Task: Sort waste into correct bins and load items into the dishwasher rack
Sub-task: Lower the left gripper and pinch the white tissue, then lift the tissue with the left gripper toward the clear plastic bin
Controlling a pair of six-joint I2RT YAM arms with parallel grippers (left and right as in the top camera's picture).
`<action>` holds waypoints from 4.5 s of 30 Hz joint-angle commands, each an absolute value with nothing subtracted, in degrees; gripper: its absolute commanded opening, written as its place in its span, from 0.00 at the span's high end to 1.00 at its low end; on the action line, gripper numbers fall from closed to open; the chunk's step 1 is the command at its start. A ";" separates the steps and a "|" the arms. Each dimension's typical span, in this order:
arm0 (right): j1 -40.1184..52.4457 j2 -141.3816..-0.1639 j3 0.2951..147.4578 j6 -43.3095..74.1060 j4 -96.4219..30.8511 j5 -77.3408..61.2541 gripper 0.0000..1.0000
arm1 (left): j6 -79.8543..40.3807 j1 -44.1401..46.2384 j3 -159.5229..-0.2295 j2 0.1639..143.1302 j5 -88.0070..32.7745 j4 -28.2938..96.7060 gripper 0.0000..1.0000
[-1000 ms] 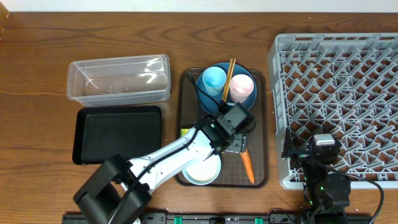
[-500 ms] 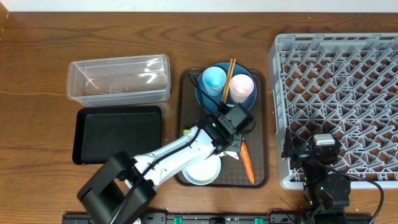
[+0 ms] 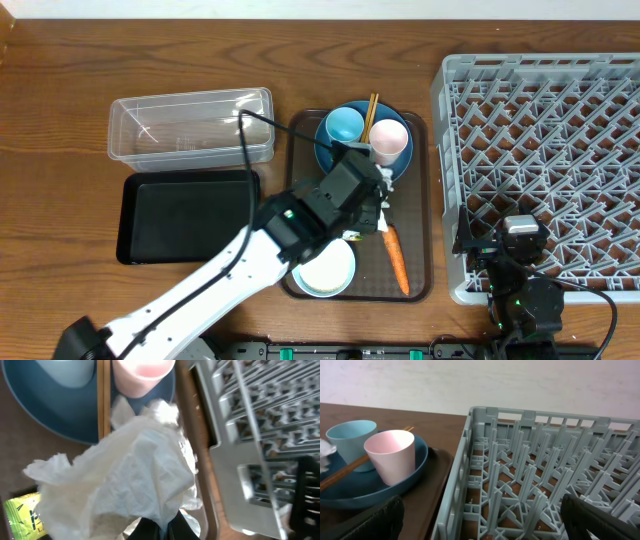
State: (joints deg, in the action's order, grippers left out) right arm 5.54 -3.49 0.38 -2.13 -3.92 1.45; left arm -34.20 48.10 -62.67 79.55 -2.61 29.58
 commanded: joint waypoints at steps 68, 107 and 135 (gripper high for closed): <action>5.98 -3.51 0.32 -2.39 -4.12 1.45 0.01 | -31.55 54.74 -63.11 98.91 -0.36 33.67 0.33; 5.98 -3.51 0.32 -2.39 -4.12 1.45 0.01 | -26.57 54.68 -65.19 85.82 0.78 32.93 0.76; 5.98 -3.51 0.32 -2.39 -4.12 1.43 0.01 | -26.61 22.37 -64.07 82.35 15.94 24.53 0.94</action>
